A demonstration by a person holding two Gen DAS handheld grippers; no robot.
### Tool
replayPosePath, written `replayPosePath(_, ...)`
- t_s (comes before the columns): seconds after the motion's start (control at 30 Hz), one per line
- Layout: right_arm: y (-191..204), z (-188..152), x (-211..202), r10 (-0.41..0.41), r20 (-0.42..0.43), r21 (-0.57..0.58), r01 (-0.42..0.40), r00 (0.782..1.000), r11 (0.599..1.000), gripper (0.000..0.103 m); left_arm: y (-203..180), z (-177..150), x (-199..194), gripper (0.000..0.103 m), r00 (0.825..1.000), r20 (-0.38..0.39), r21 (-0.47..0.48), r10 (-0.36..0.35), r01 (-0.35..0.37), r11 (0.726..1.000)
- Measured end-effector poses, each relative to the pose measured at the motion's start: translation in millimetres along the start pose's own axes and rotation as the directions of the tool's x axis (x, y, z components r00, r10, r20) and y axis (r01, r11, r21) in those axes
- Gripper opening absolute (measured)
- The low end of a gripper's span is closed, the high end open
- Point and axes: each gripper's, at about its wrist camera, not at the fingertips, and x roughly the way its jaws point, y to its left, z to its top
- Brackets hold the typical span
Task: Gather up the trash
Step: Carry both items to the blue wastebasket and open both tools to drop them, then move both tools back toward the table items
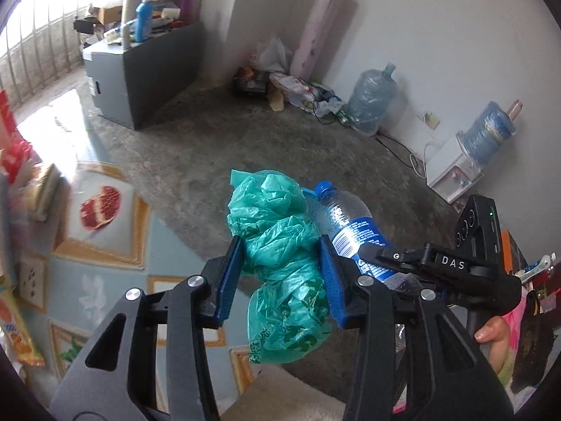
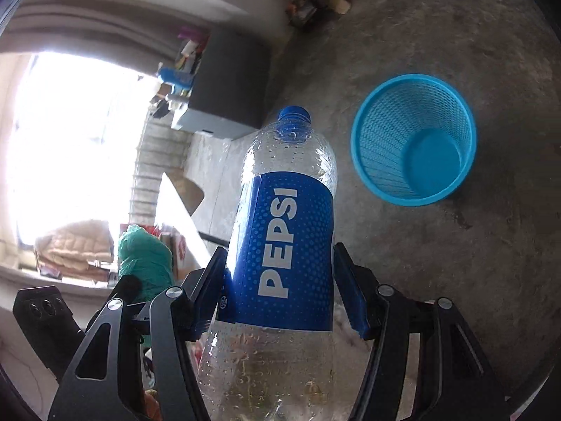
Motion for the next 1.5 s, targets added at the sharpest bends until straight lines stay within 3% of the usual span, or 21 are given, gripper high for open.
replayPosePath(0.17,-50,42,33,-0.054,0.006,0.149,0.052,0.999,0.987,0.06,-8,42,88,0.041,0.992,-0.124,0.03,-0.016,0.02,0.999)
replayPosePath(0.33,-99,81,72,-0.08,0.006,0.31,0.074,0.997,0.948,0.063,-10,74,164,0.048,0.987,-0.16,0.049,0.018,-0.01,0.999)
replayPosePath(0.4,-119,93,86,-0.073,0.011,0.381,0.064,0.997,0.922,0.072,-11,83,184,0.068,0.987,-0.162,0.045,0.011,-0.004,0.999)
replayPosePath(0.6,-142,102,92,-0.077,0.061,0.455,0.041,0.995,0.889,0.073,-11,92,196,0.071,0.991,-0.136,0.017,0.014,-0.012,1.0)
replayPosePath(0.87,-108,88,60,-0.157,0.128,0.26,0.12,0.979,0.958,0.073,-5,81,149,0.072,0.999,-0.043,0.036,-0.012,0.013,0.999)
replayPosePath(1.07,-58,63,27,-0.277,0.211,0.034,0.276,0.937,0.96,0.074,2,67,76,0.079,0.997,0.076,0.043,-0.013,0.01,0.999)
replayPosePath(1.17,-26,46,9,-0.318,0.278,-0.073,0.35,0.907,0.934,0.083,8,58,37,0.082,0.992,0.123,0.055,0.001,-0.008,0.998)
replayPosePath(1.27,7,27,-9,-0.351,0.367,-0.17,0.433,0.861,0.885,0.093,14,47,-5,0.082,0.983,0.176,0.058,0.049,-0.06,0.996)
replayPosePath(1.5,78,-29,-35,-0.37,0.553,-0.35,0.612,0.746,0.709,0.097,50,3,-101,0.09,0.945,0.301,-0.038,0.127,-0.122,0.992)
